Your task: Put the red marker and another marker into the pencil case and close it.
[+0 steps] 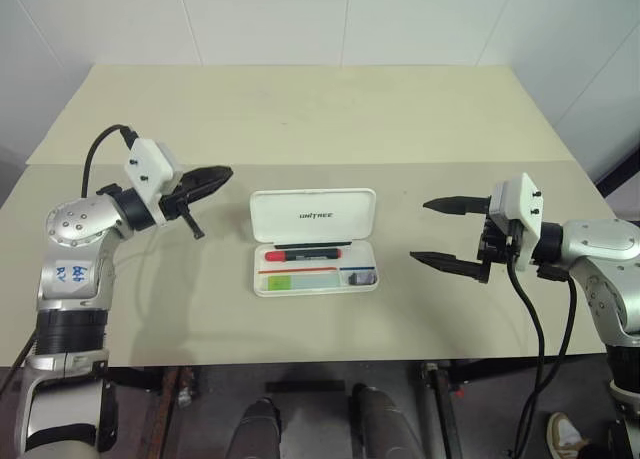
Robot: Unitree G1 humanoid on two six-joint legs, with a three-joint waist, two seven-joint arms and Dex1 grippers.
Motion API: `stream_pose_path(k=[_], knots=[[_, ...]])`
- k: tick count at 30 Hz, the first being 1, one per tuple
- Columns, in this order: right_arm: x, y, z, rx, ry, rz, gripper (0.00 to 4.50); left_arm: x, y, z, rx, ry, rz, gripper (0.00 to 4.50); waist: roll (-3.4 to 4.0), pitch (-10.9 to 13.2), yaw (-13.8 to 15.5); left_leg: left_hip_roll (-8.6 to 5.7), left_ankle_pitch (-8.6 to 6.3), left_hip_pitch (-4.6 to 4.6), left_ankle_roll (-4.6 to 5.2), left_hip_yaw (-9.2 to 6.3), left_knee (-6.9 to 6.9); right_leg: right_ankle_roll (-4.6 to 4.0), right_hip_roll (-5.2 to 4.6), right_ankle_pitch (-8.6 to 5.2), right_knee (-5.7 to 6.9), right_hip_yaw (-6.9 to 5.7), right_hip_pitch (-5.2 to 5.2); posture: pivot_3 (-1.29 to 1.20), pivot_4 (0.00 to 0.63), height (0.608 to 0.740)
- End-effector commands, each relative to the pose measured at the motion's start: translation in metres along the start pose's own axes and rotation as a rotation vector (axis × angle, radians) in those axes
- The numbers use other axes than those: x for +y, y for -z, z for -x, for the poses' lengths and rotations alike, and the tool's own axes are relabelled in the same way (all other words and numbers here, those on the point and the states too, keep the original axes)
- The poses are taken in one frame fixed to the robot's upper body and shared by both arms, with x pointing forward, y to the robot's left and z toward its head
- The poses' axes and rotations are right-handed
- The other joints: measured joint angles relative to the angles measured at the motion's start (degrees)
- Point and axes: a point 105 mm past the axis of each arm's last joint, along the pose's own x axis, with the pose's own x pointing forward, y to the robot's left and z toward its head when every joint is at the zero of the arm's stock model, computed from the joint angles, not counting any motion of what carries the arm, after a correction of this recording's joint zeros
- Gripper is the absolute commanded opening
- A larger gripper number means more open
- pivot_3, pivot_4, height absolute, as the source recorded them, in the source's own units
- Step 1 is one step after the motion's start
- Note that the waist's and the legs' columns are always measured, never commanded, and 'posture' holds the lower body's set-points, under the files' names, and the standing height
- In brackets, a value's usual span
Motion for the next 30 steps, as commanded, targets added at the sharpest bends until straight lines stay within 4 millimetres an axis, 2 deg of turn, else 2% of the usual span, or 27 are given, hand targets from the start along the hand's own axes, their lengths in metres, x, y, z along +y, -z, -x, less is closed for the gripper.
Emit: stream_pose_path(k=[1,3,8,10,12,22,27,30], knots=[[-0.001,-0.012,-0.002,-0.037,0.004,0.044,4.5,0.011,0.002,-0.008,0.017,-0.056,-0.02,0.05,0.0,0.0,0.02,0.0,0.0,0.01,0.0,0.0,-0.01,0.1,0.0,0.05,0.03,0.0,-0.01,0.0,0.15,0.74],[0.0,-0.012,-0.004,-0.041,0.004,0.046,4.5,0.01,0.009,-0.013,0.044,-0.053,0.0,0.05,0.0,0.0,0.03,0.0,0.0,0.02,0.0,-0.01,-0.08,0.62,0.0,0.33,0.08,-0.01,-0.03,0.0,0.15,0.74],[0.0,-0.016,-0.007,-0.055,0.011,0.053,4.5,-0.021,0.032,-0.027,0.118,0.103,0.094,0.05,0.0,0.0,-0.02,0.0,-0.02,0.01,-0.01,-0.01,-0.2,0.69,0.0,0.37,0.07,-0.01,-0.08,0.0,0.15,0.74],[0.0,-0.016,-0.007,-0.056,0.014,0.054,4.5,-0.032,0.035,-0.028,0.129,0.172,0.129,0.05,0.0,0.0,-0.02,0.0,-0.02,0.01,-0.01,-0.01,-0.23,0.69,0.0,0.37,0.07,-0.02,-0.1,0.0,0.15,0.74],[0.001,-0.016,-0.007,-0.057,0.015,0.053,4.5,-0.042,0.027,-0.029,0.086,0.241,0.148,0.05,0.0,0.0,-0.07,0.0,-0.03,0.01,-0.01,-0.01,-0.26,0.69,0.0,0.37,0.07,-0.02,-0.11,0.0,0.15,0.74],[0.004,-0.014,-0.009,-0.061,0.019,0.041,4.5,-0.05,0.014,-0.012,0.027,0.377,0.154,0.05,0.0,0.0,-0.08,0.0,-0.03,0.02,-0.01,-0.01,-0.28,0.66,0.0,0.35,0.07,-0.02,-0.12,0.0,0.15,0.74],[0.004,-0.014,-0.011,-0.067,0.019,0.037,4.5,-0.075,0.019,0.004,0.103,0.573,0.093,0.05,0.0,0.0,-0.17,0.01,-0.04,0.03,-0.01,0.0,-0.32,0.5,0.0,0.27,0.07,-0.02,-0.13,0.0,0.15,0.74],[0.004,-0.013,-0.012,-0.068,0.018,0.037,4.5,-0.09,0.026,0.007,0.14,0.644,0.091,0.05,0.01,0.0,-0.1,0.01,-0.04,0.03,-0.01,0.0,-0.33,0.43,0.0,0.23,0.07,-0.02,-0.14,0.0,0.15,0.74]])
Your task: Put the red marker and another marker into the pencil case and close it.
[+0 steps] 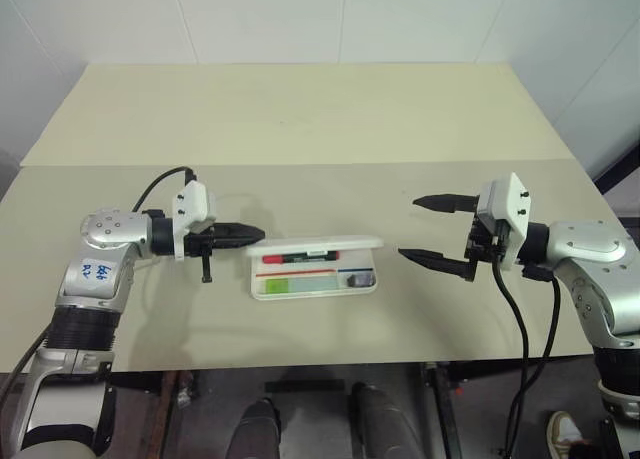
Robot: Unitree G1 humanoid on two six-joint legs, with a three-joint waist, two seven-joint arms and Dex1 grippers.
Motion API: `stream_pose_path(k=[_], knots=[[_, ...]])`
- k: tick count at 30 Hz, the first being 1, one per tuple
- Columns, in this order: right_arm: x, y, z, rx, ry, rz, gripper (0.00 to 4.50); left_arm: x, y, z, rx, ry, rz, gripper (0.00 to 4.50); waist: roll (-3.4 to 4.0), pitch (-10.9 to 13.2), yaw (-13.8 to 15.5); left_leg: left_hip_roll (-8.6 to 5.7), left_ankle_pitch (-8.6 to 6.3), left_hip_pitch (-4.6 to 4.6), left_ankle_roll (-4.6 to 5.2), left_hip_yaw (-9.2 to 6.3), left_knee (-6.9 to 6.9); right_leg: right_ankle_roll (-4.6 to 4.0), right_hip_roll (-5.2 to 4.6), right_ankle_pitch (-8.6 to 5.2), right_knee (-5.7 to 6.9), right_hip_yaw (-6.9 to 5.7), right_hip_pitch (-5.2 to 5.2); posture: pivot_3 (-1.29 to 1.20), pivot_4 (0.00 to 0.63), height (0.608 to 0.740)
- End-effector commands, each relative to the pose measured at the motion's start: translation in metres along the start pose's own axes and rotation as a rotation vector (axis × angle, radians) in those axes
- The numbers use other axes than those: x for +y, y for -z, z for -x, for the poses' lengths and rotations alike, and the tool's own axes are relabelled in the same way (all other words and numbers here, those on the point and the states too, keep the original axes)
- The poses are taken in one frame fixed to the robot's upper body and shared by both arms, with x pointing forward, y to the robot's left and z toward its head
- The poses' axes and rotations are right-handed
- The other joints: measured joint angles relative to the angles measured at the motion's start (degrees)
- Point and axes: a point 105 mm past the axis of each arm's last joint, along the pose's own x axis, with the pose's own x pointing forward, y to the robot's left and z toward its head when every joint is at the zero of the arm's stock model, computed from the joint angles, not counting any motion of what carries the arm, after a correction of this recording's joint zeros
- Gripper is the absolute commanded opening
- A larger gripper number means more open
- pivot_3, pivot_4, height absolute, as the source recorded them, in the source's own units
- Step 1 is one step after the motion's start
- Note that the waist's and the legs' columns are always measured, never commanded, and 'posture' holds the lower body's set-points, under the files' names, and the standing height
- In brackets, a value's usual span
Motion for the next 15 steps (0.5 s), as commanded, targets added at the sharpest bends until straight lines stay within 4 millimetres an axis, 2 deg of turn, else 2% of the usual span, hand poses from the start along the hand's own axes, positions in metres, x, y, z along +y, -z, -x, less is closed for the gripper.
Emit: stream_pose_path(k=[1,8,15], knots=[[0.0,-0.009,0.0,-0.033,0.005,0.031,4.5,-0.014,0.001,-0.008,0.027,0.079,-0.034,0.05,0.0,0.0,0.03,0.0,0.0,0.0,0.0,0.0,0.01,-0.07,0.0,-0.04,0.0,0.0,0.0,0.0,0.15,0.74],[0.002,-0.008,-0.001,-0.034,0.004,0.029,4.5,-0.024,0.009,-0.019,0.058,0.109,-0.009,0.05,0.0,0.0,0.16,0.0,0.0,-0.01,0.0,0.0,0.06,-0.43,0.0,-0.23,0.02,0.0,0.01,0.0,0.15,0.74],[0.004,-0.008,-0.002,-0.041,0.015,0.027,4.5,-0.033,0.02,-0.034,0.107,0.118,0.011,0.05,0.0,0.0,0.15,0.0,0.0,0.01,0.0,0.0,0.06,-0.43,0.0,-0.23,0.05,0.01,0.01,0.0,0.15,0.74]])
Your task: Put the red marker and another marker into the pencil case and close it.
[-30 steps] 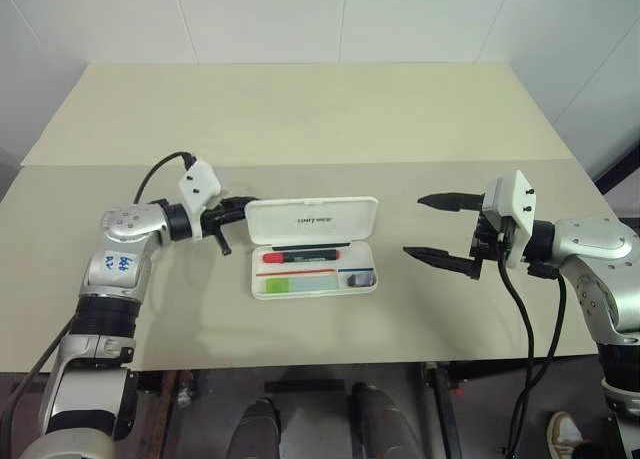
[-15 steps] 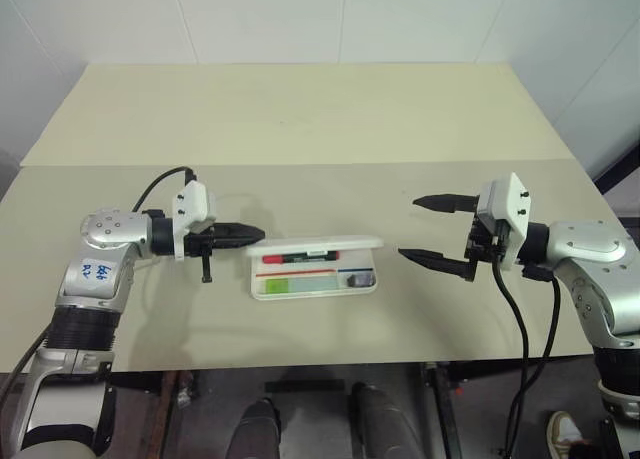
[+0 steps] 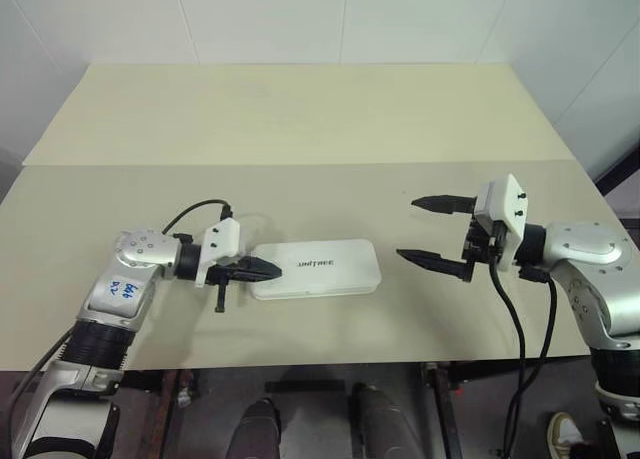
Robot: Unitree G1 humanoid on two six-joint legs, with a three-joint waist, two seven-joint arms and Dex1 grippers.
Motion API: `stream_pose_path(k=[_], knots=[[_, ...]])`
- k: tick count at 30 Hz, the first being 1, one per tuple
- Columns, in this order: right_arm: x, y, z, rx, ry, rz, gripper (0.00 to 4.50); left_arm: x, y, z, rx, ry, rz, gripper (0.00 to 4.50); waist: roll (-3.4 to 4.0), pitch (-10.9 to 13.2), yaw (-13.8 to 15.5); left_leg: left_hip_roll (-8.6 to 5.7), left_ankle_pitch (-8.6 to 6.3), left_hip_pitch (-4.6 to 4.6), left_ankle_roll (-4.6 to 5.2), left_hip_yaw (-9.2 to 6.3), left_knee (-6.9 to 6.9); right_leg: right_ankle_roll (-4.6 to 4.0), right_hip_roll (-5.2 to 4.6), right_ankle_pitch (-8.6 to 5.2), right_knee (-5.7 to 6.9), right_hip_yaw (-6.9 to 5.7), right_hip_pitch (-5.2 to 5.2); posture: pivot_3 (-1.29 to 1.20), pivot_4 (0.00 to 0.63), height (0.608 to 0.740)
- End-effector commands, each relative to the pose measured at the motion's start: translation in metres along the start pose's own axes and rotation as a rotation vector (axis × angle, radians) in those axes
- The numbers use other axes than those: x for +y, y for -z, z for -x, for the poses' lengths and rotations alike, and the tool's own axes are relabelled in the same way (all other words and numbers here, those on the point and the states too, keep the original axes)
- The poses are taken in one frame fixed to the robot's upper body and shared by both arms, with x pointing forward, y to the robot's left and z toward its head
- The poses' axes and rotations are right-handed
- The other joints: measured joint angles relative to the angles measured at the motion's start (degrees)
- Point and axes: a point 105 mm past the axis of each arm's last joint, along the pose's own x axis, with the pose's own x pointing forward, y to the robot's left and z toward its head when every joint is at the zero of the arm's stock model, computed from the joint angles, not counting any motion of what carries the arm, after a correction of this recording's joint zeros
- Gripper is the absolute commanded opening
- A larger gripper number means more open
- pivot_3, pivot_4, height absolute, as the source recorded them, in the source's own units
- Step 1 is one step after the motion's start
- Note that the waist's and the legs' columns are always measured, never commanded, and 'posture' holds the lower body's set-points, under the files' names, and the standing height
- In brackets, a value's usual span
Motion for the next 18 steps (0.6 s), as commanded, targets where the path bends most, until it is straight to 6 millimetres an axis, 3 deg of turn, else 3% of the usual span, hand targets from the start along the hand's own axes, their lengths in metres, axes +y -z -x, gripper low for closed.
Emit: stream_pose_path(k=[1,12,18], knots=[[0.003,-0.011,0.0,-0.039,0.004,0.043,4.5,-0.006,0.005,-0.008,0.034,0.016,0.009,0.05,0.0,0.0,0.0,0.0,0.0,0.0,0.0,0.0,0.01,0.0,0.0,0.0,0.0,0.0,0.0,0.0,0.15,0.74],[0.007,-0.011,-0.003,-0.054,0.013,0.04,4.5,-0.009,0.015,-0.014,0.088,0.007,0.046,0.05,-0.01,-0.02,0.0,0.0,0.01,0.08,0.02,0.0,0.14,-0.19,0.0,-0.1,-0.01,0.01,0.13,0.0,0.15,0.74],[0.005,-0.009,-0.004,-0.062,0.01,0.03,4.5,0.001,-0.021,-0.004,-0.134,-0.049,0.106,0.05,-0.01,-0.01,-0.09,0.0,0.02,0.03,0.02,0.0,0.25,-0.19,0.0,-0.1,-0.02,0.01,0.14,0.0,0.15,0.74]])
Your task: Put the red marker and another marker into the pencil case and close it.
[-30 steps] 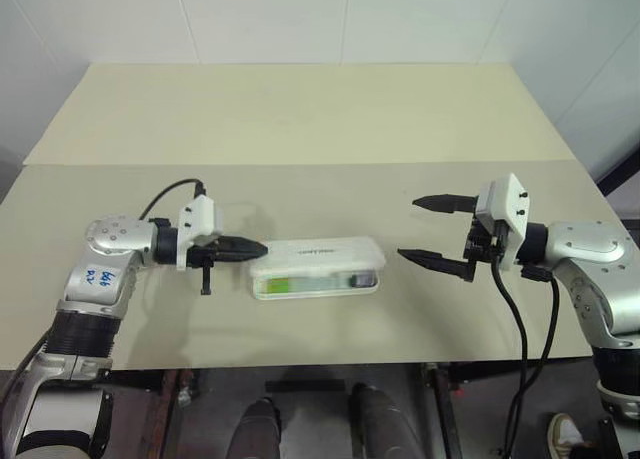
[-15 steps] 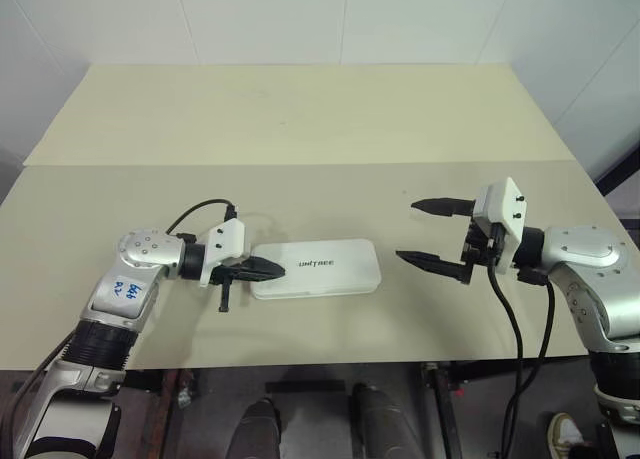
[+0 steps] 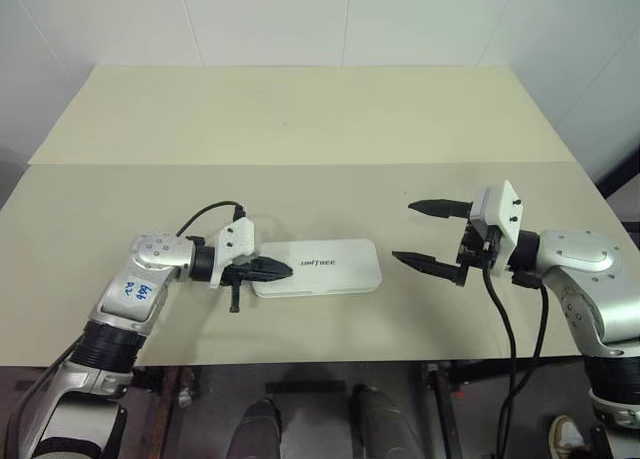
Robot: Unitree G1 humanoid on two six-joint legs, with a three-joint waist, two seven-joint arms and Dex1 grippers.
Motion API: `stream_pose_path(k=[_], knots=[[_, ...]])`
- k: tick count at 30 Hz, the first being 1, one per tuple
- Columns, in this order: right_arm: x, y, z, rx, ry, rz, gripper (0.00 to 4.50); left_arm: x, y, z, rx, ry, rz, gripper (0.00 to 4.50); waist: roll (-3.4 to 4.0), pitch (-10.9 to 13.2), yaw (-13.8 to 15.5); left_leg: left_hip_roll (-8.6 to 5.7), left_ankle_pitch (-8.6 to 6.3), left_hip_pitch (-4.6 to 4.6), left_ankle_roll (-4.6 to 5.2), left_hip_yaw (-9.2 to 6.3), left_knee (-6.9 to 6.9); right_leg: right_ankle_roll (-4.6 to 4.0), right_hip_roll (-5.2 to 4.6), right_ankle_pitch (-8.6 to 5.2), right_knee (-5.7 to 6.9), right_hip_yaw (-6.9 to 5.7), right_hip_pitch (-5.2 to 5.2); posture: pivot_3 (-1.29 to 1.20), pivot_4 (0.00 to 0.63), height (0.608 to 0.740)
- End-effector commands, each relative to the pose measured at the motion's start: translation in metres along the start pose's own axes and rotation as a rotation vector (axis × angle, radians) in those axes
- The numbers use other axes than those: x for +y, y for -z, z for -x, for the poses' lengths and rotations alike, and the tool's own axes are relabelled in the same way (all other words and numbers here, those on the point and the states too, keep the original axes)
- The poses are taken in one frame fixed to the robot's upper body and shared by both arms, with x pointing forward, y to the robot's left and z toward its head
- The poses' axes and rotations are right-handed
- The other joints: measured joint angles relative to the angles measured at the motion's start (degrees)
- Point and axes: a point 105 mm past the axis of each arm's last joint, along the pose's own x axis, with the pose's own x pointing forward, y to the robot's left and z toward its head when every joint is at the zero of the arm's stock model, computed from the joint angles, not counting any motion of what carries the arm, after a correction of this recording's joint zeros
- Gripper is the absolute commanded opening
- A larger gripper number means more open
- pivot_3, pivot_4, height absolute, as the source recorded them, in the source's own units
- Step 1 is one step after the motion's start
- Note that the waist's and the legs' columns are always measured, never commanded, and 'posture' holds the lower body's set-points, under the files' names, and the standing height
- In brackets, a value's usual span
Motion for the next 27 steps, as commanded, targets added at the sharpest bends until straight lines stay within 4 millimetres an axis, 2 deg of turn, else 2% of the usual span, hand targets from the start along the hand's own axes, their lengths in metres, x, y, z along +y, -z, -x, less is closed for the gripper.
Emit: stream_pose_path(k=[1,6,9,12,13,23,27], knots=[[0.0,-0.009,0.0,-0.034,-0.005,0.035,4.5,0.001,-0.023,0.014,-0.116,-0.015,-0.007,0.05,0.0,0.0,-0.04,0.0,0.0,-0.01,0.0,0.0,-0.01,0.0,0.0,0.0,0.0,0.0,-0.01,0.0,0.15,0.74],[-0.003,-0.007,0.003,-0.03,-0.009,0.03,4.5,0.011,-0.043,0.045,-0.197,-0.118,-0.052,0.05,0.0,0.0,-0.21,0.01,0.0,-0.01,0.0,0.0,-0.06,0.02,0.0,0.01,0.01,0.0,-0.05,0.0,0.15,0.74],[-0.006,-0.006,0.007,-0.026,-0.009,0.027,4.5,0.015,-0.051,0.056,-0.221,-0.164,-0.064,0.05,0.0,0.0,-0.17,0.01,0.0,0.0,0.0,0.0,-0.08,0.03,0.0,0.02,0.01,0.0,-0.06,0.0,0.15,0.74],[-0.006,-0.005,0.008,-0.026,-0.006,0.022,4.5,0.021,-0.056,0.075,-0.256,-0.231,-0.06,0.66,0.0,0.0,-0.16,0.0,0.0,-0.02,0.0,0.0,-0.07,0.03,0.0,0.02,0.0,0.0,-0.06,0.0,0.15,0.74],[-0.006,-0.006,0.01,-0.029,0.0,0.02,4.5,0.021,-0.055,0.079,-0.255,-0.245,-0.05,1.01,0.0,0.0,-0.16,0.01,0.0,-0.02,0.0,0.0,-0.08,0.02,0.0,0.01,0.0,0.0,-0.06,0.0,0.15,0.74],[-0.017,-0.007,0.024,-0.04,0.064,0.026,4.5,0.011,-0.058,0.081,-0.278,-0.265,-0.036,4.45,0.0,0.0,-0.12,0.01,-0.01,-0.02,-0.01,0.0,-0.11,0.01,0.0,0.01,-0.03,0.0,-0.06,0.0,0.15,0.74],[-0.018,-0.009,0.025,-0.037,0.062,0.028,4.5,0.009,-0.054,0.08,-0.27,-0.267,-0.042,4.48,0.0,0.0,-0.21,0.01,-0.01,-0.02,-0.01,0.01,-0.1,-0.02,0.0,-0.01,-0.06,0.0,-0.06,0.0,0.15,0.74]])
